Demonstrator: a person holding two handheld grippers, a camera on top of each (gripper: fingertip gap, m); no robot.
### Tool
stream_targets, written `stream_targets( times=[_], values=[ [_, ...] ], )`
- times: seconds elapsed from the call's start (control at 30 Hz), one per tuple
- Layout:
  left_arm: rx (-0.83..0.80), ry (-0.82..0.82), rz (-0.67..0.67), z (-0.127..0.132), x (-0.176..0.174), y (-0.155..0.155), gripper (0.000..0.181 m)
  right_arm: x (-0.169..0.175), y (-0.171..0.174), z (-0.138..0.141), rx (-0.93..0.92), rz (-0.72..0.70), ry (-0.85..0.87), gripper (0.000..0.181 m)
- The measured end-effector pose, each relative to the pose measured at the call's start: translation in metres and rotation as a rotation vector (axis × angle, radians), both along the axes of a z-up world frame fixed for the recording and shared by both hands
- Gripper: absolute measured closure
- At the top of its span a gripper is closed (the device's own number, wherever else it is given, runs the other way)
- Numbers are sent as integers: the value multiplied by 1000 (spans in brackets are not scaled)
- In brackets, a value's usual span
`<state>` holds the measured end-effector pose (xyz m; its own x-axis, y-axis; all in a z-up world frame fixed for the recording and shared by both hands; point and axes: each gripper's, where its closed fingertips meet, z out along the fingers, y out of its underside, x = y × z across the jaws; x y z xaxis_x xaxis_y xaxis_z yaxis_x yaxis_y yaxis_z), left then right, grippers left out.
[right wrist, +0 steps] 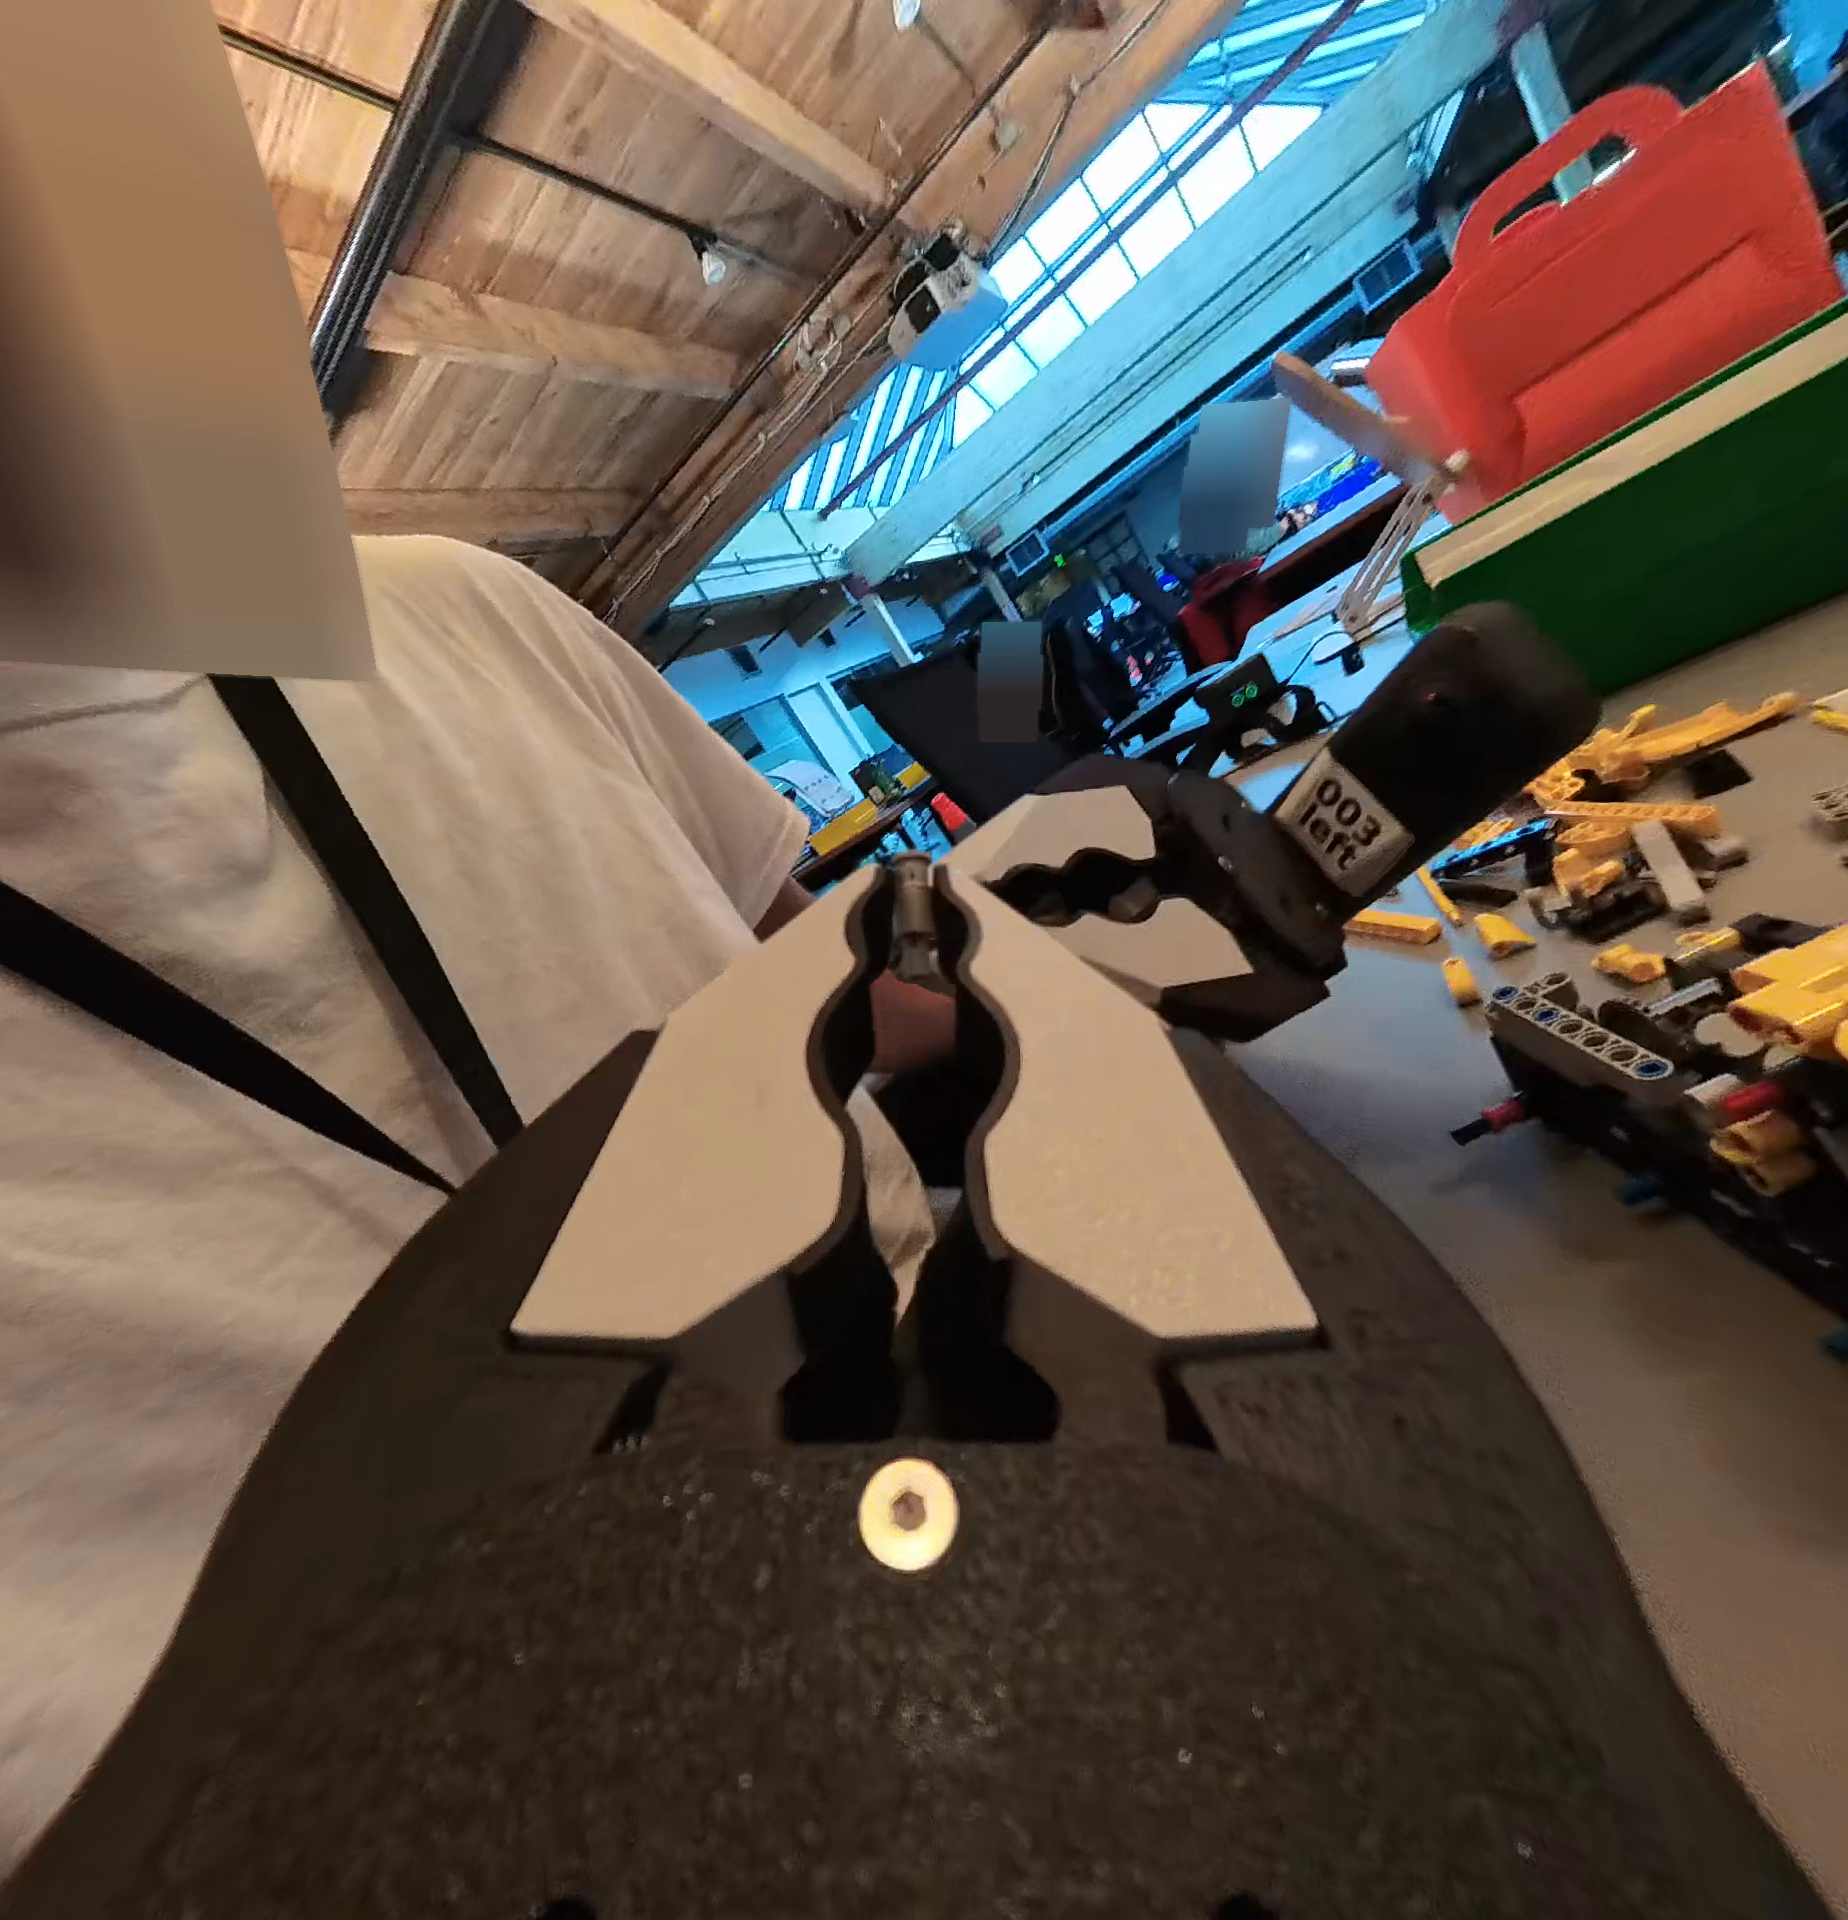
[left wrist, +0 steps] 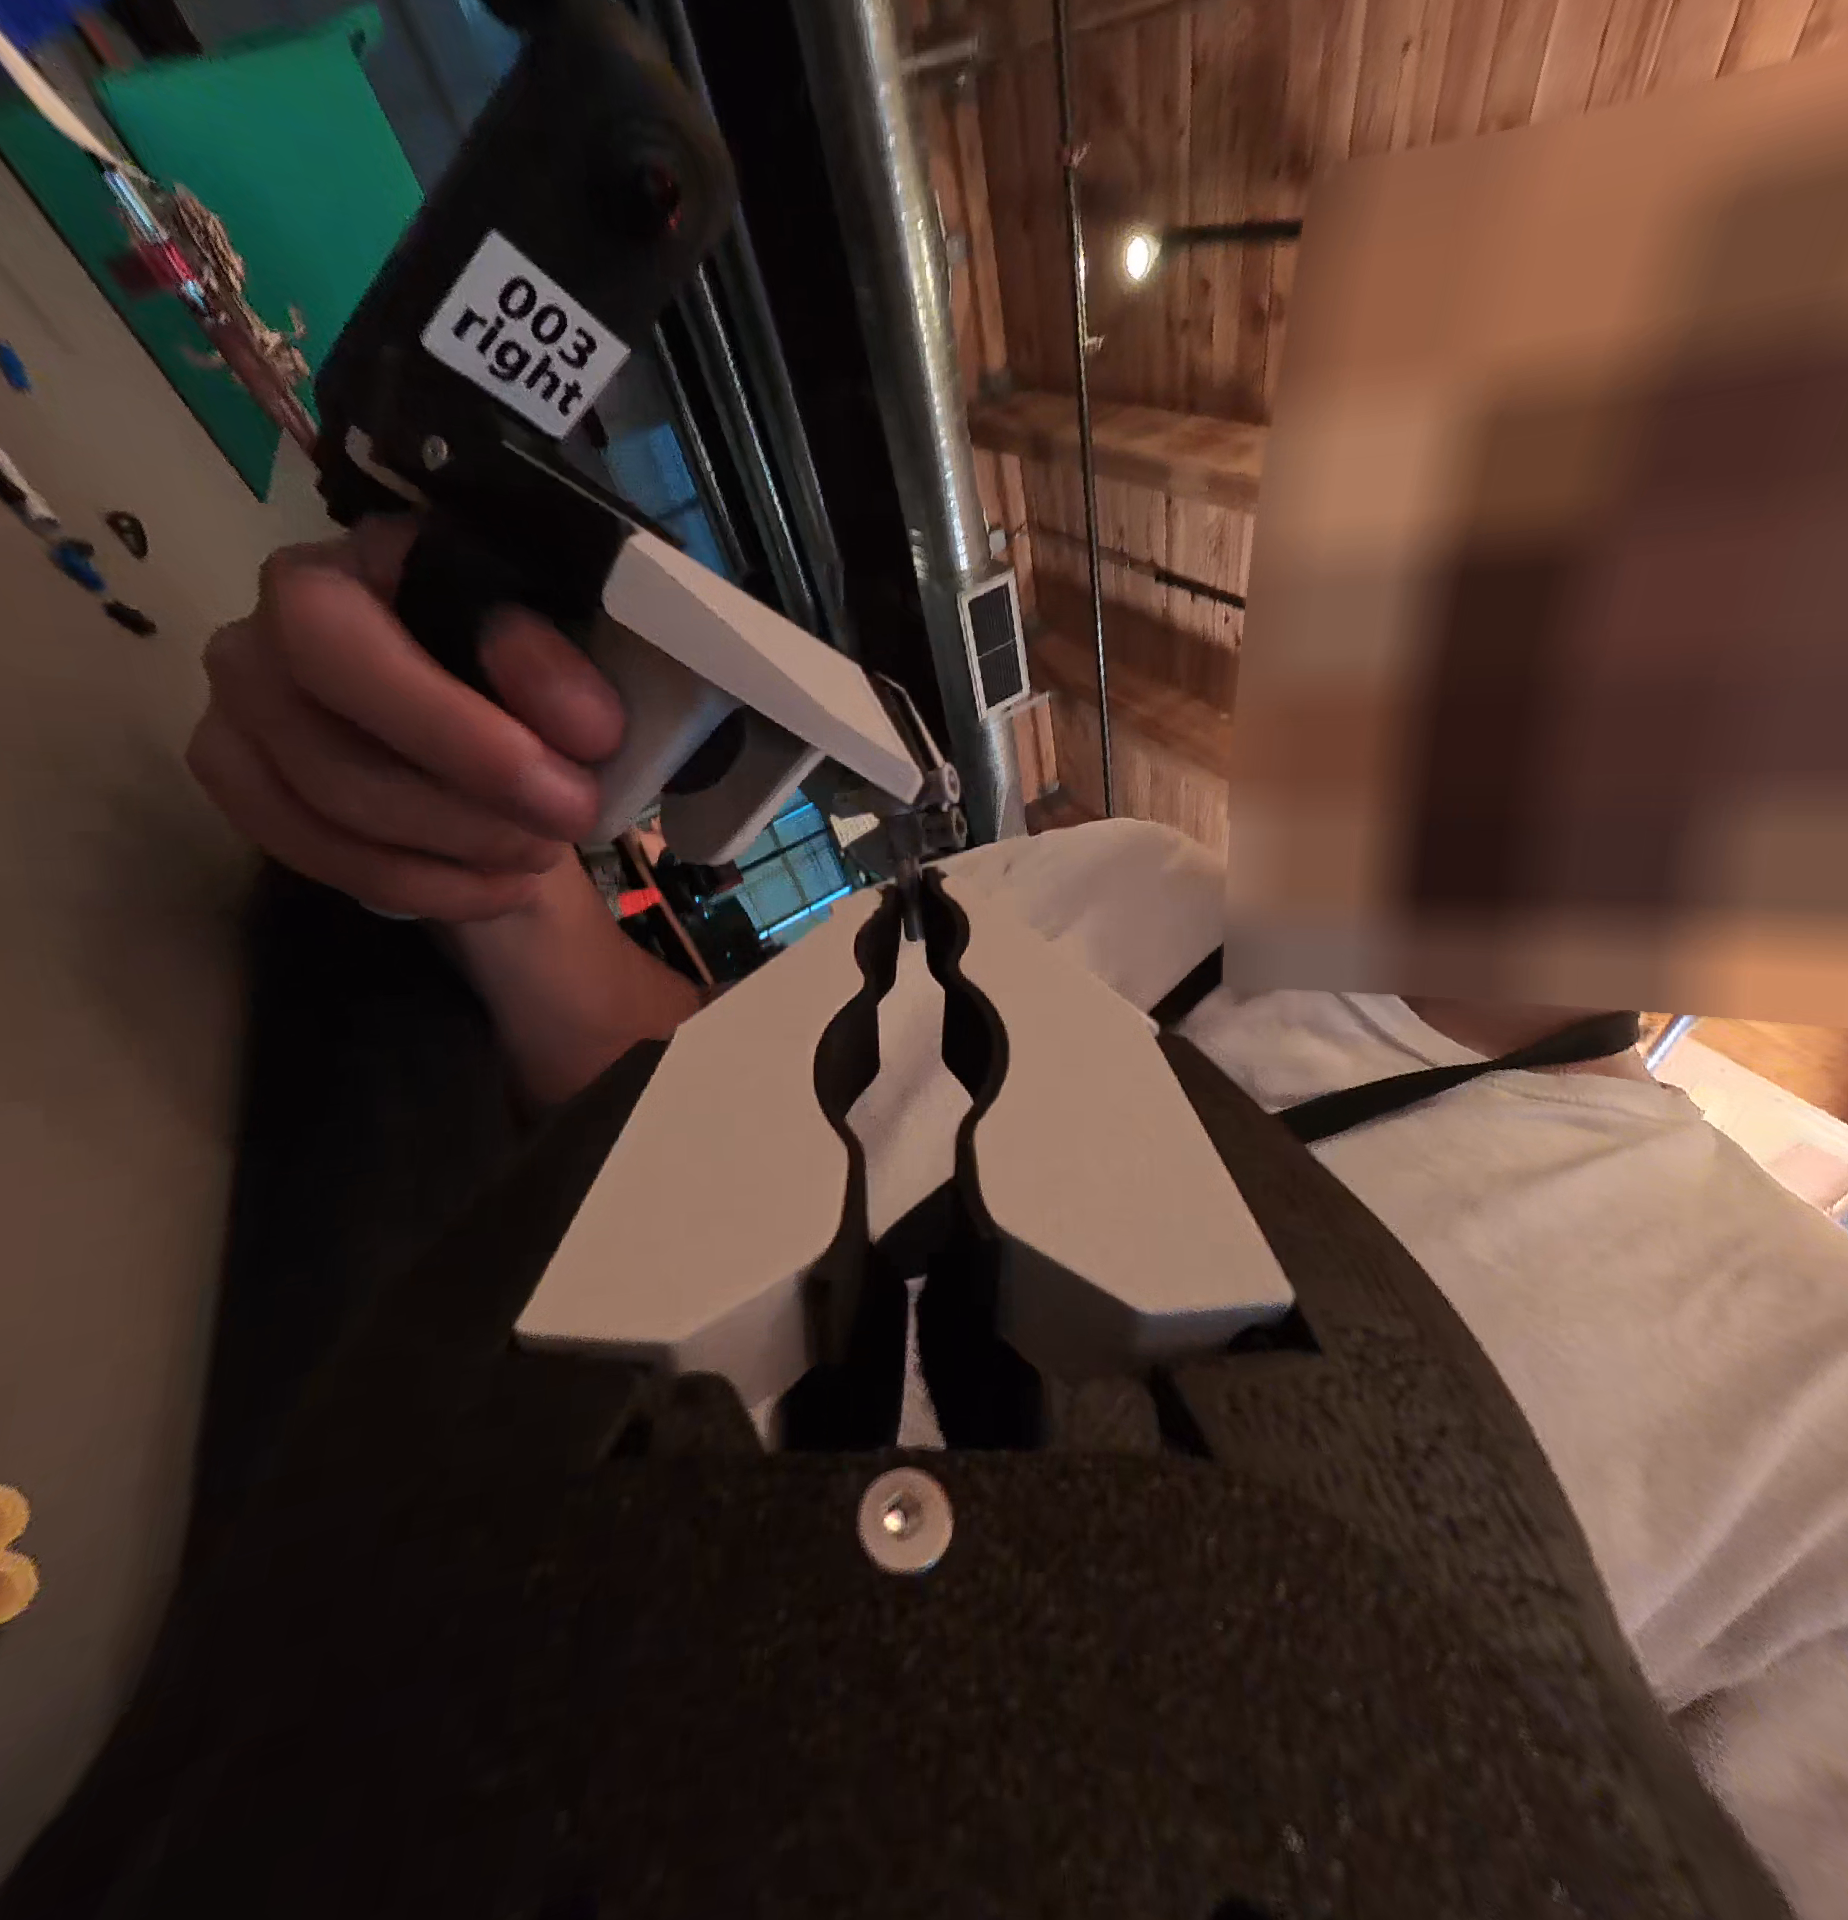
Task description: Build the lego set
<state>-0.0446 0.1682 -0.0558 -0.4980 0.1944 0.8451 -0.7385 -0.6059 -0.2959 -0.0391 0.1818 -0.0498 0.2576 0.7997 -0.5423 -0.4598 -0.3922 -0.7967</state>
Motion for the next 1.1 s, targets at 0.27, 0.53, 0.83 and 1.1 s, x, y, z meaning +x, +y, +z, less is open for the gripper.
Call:
stream_targets(
  times=[0.27,0.53,0.83,1.1],
  values=[
    [138,24,110,-5,8,20,178,8,9,-8,-64,-37,6,174],
    [129,48,95,-9,0,18,178,-1,5,-10,-50,-8,-28,173],
    [238,41,166,-12,1,24,178,4,13,-16,-71,-64,-70,175],
    [669,-18,405,-32,16,39,170,22,27,-33,-188,-144,-62,175]
  ],
)
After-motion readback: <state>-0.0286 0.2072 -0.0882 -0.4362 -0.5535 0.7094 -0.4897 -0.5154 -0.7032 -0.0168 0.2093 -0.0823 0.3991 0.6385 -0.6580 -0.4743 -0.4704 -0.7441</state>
